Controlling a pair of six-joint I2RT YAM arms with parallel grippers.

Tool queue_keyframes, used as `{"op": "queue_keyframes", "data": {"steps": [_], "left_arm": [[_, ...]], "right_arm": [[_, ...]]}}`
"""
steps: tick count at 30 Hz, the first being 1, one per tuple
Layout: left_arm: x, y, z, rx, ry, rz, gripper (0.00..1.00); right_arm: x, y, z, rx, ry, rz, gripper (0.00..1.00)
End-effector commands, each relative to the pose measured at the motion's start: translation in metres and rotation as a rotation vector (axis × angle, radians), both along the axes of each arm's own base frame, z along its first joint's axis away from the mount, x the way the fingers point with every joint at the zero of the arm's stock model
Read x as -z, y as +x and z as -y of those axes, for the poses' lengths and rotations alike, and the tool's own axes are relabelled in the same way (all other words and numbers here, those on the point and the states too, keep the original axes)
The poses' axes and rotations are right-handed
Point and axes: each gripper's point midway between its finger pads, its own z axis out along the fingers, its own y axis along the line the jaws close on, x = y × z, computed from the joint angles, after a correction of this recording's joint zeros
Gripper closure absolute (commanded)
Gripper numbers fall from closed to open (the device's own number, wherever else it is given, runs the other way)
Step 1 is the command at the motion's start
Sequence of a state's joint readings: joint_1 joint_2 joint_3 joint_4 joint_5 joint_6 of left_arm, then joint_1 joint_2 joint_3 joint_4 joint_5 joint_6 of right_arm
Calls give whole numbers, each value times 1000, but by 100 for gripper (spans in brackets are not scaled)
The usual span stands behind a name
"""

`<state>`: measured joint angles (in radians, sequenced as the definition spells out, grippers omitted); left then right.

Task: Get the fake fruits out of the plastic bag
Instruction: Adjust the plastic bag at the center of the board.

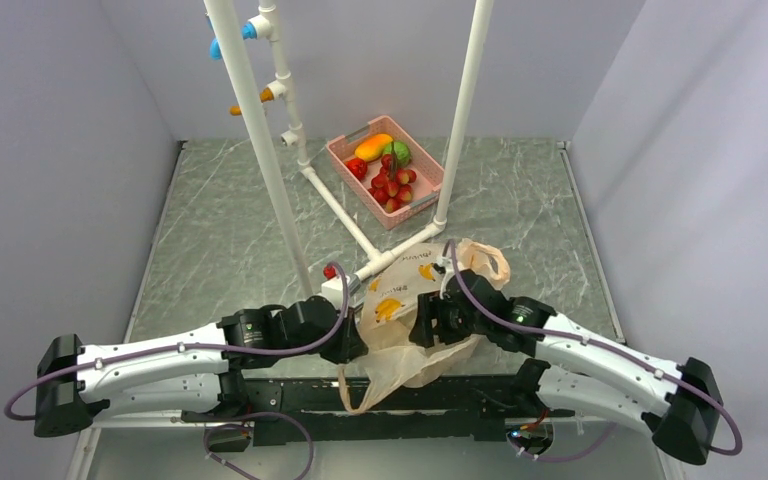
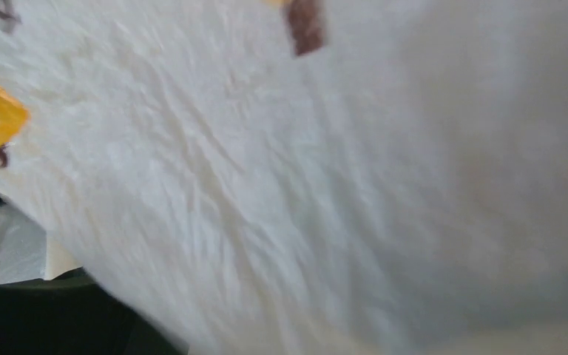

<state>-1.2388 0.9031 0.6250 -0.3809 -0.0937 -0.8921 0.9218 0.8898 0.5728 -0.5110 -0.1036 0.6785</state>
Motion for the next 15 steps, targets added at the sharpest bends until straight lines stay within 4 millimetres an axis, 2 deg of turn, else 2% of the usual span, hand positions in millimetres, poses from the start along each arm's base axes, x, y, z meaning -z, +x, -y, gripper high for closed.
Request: {"op": "queue_keyframes", "data": {"steps": [1,3,5,7,8,10,11,12,13,15], "left_arm": [[5,-8,-5,46,44,-13,100],[8,-14,-5,74,55,-34,100],[9,-18,-5,83,77,-64,100],[12,-21,-3,86,101,-100,100],[14,-25,-1,90,106,-131,100],[19,-29,2,79,133,-182,100],[20,-29,1,61,147,-205,100],[21,-29,0,37,161,-225,100],[22,-29,-2,10,185,-246,100],[20,-29,1,-23,177,-280,100]], "right_arm": [[-11,28,24,188,-15,141,32],[-14,30,23,222,53,164,31],[-10,31,23,259,89,162,26],[0,32,25,294,83,144,26],[6,32,27,319,74,121,27],[17,26,28,349,83,69,37],[19,21,24,334,125,51,44],[21,13,18,291,169,36,45],[23,8,14,259,205,30,43],[36,0,24,297,181,-19,35]]}}
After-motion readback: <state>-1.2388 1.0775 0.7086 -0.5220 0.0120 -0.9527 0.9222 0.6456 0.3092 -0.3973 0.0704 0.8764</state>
